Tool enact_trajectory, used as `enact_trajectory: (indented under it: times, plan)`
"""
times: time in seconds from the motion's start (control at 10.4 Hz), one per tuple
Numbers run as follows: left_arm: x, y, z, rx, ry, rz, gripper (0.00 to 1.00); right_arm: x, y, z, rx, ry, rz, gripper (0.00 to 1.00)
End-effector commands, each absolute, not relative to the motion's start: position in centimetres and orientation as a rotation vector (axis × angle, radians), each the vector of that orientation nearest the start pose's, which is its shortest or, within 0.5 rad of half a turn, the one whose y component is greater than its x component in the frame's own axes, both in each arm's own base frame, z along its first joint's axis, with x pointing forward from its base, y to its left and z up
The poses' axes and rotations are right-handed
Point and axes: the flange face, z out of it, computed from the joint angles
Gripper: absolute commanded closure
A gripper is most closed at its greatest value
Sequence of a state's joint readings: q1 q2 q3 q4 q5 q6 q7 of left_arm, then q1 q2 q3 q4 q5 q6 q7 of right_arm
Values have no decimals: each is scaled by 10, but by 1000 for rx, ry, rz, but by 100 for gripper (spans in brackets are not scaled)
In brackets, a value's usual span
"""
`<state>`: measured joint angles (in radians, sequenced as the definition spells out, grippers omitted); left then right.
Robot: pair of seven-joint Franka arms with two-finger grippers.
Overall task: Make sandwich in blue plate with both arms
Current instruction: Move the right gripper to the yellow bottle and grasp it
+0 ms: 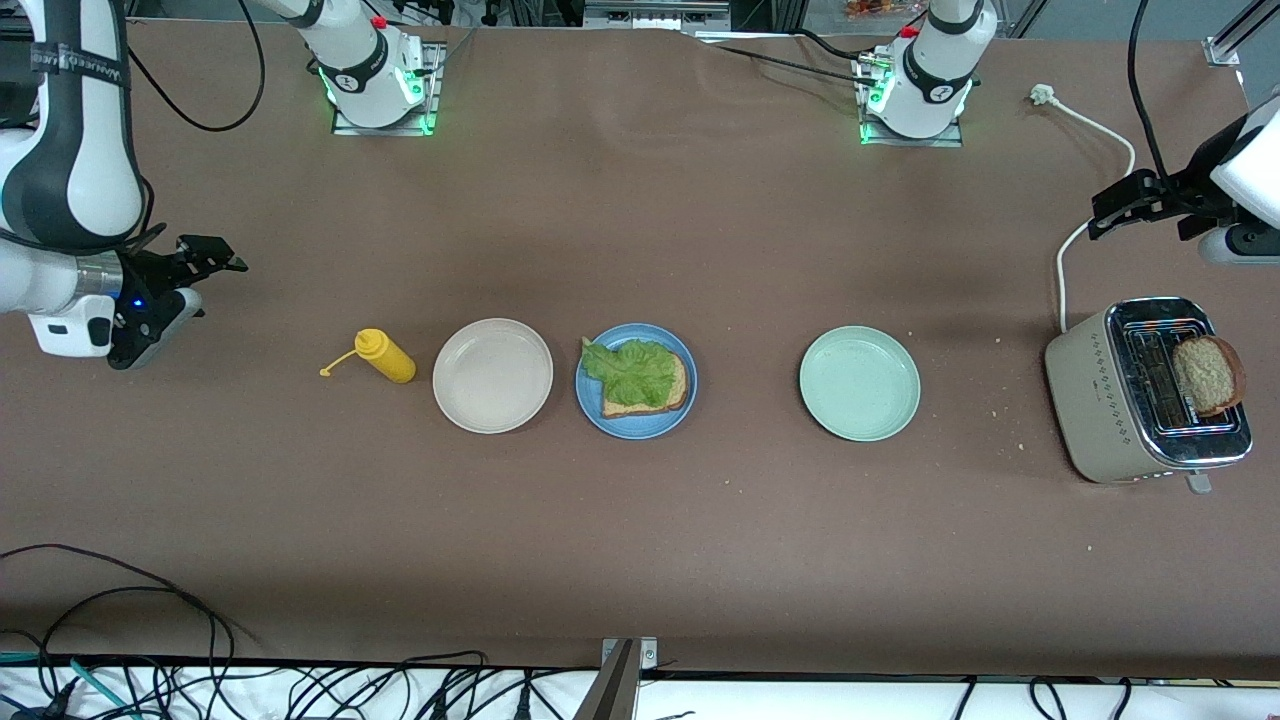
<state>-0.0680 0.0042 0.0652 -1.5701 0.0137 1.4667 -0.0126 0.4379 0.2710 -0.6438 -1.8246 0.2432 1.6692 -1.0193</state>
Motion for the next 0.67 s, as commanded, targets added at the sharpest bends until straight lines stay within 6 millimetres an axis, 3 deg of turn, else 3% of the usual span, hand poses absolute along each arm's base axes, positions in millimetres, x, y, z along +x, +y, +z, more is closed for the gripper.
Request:
enact_trajectory:
  times: [0.0, 0.1, 0.29, 0.38, 0.58]
  plan:
    - [546, 1, 619, -3144, -2, 179, 0, 565, -106, 355, -2437, -1186, 124, 0]
    - [546, 1, 619, -3145, -1, 179, 0, 564, -123, 337, -2353, -1228, 35, 0]
    - [546, 1, 619, -3144, -2, 179, 0, 566, -135, 291, -2160, -1309, -182, 0]
    - [546, 1, 619, -3144, -2, 179, 0, 566, -131, 268, -2052, -1331, -275, 0]
    - [546, 1, 619, -3144, -2, 179, 0, 559, -140, 229, -1938, -1346, -392, 0]
